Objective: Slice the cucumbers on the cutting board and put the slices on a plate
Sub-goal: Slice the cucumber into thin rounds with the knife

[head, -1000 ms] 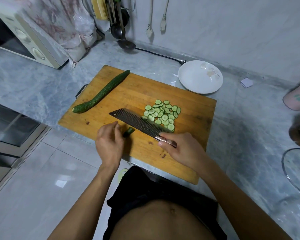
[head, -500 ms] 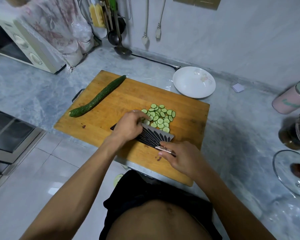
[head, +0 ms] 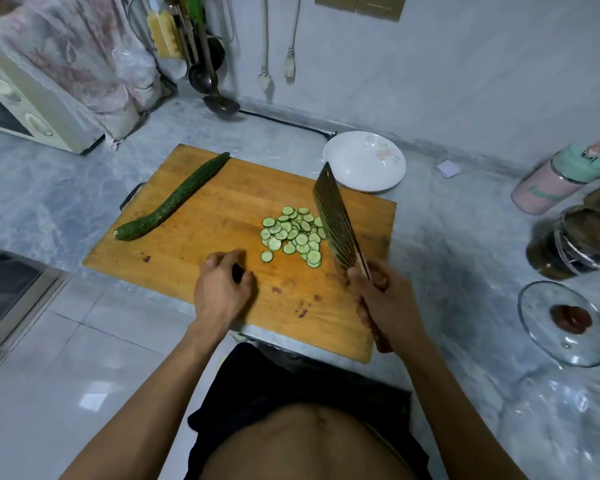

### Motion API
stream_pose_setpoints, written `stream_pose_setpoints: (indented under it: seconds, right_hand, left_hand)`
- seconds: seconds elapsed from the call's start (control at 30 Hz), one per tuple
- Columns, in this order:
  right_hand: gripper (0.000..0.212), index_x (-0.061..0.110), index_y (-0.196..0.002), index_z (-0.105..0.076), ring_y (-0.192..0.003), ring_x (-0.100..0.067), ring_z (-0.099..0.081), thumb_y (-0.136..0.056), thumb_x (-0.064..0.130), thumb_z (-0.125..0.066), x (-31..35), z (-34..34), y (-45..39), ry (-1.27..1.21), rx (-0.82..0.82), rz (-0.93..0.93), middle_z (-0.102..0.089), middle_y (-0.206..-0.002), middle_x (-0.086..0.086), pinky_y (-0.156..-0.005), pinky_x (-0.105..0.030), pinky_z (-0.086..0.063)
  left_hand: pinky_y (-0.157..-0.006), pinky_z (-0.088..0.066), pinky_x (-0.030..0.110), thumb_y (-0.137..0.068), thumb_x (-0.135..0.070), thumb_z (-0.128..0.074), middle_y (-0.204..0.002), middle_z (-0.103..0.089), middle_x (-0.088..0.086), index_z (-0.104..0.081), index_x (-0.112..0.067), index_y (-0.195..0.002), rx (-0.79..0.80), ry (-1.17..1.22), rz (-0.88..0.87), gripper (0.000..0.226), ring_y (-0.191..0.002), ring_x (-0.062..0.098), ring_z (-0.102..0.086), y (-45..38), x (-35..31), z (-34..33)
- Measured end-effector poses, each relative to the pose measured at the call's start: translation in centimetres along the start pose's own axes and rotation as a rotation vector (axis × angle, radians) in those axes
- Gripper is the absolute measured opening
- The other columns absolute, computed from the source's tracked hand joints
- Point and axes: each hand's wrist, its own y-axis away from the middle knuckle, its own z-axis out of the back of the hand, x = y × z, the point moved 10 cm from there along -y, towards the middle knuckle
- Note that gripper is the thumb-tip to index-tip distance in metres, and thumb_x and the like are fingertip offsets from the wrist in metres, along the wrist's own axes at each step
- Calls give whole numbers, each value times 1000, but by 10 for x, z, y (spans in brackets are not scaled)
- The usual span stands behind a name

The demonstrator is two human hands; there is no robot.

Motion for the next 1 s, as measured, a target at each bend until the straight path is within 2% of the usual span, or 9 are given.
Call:
stream_pose_setpoints:
  seconds: [0.07, 0.2, 0.47, 0.53, 0.63, 0.67, 0.77, 0.9, 1.0]
  right_hand:
    - [15, 14, -102, -65, -44, -18, -48, -99, 28, -61, -12, 15, -1, -74, -67, -58, -57, -62, -9, -39, -28, -40]
    - [21, 7, -97, -60, -44, -15, -45, -101, 27, -58, -47, 24, -2, -338, -98, -206, -56, -65, -10, -38, -25, -39]
    - [25, 8, -90, -57, -43, -13, -47, -105, 27, -51, -92, 4, -11, -600, -148, -324, -56, -66, -9, -37, -23, -39]
    - [22, 10, -94, -57, -47, -15, -54, -106, 26, -49, -102, 5, -13, -475, -142, -373, -60, -67, -8, -43, -27, -45]
    - [18, 8, -93, -63, -61, -21, -64, -103, 17, -52, -96, 9, -19, -78, -53, -336, -65, -72, -9, -67, -40, -55]
    - [20, 6, -88, -65, -65, -23, -64, -101, 16, -55, -90, 11, -22, 103, -20, -305, -66, -74, -12, -68, -37, -53]
    - [27, 0, -82, -68, -64, -23, -60, -94, 24, -63, -76, 15, -29, 533, 31, -256, -63, -71, -11, -55, -27, -41]
    - [28, 7, -73, -57, -72, -28, -63, -90, 27, -66, -62, 13, -35, 794, 61, -208, -53, -67, -5, -56, -29, -38]
    - [24, 10, -77, -52, -83, -31, -65, -90, 25, -65, -38, 9, -42, 945, 47, -113, -53, -76, -5, -62, -28, -37]
  left_hand:
    - [-90, -47, 40, -88, -19, -63, -120, -56, 13, -60, -19, -129, 6, -2, -13, 41, -114, 33, -49, 2, -1, -5]
    - [-85, -42, 25, -87, -4, -62, -109, -64, 11, -69, -12, -115, -4, 140, -123, 30, -101, 29, -58, 3, -29, -6]
    - [-85, -43, 19, -89, -8, -65, -106, -65, 2, -69, -17, -113, -3, 294, -196, 26, -96, 18, -59, 16, -74, -13]
    - [-84, -47, 23, -90, -10, -64, -106, -67, 1, -70, -17, -112, -18, 323, -193, 24, -95, 17, -60, 17, -76, -13]
    - [-85, -50, 27, -92, -12, -62, -109, -68, -2, -70, -18, -112, -2, 369, -174, 22, -96, 14, -61, 18, -74, -15]
    - [-85, -50, 26, -92, -12, -61, -109, -69, -3, -70, -19, -112, 2, 384, -163, 22, -97, 13, -61, 18, -73, -15]
    - [-85, -50, 21, -92, -12, -62, -105, -68, -10, -69, -21, -111, 5, 433, -115, 23, -98, 8, -63, 19, -69, -11]
    - [-81, -49, 11, -88, -11, -69, -101, -69, -9, -68, -24, -113, 24, 558, 16, 28, -94, 6, -63, 18, -58, -14]
    - [-84, -51, 16, -84, -8, -74, -100, -71, -4, -69, -22, -110, 8, 674, 118, 31, -95, 5, -65, 16, -46, -14]
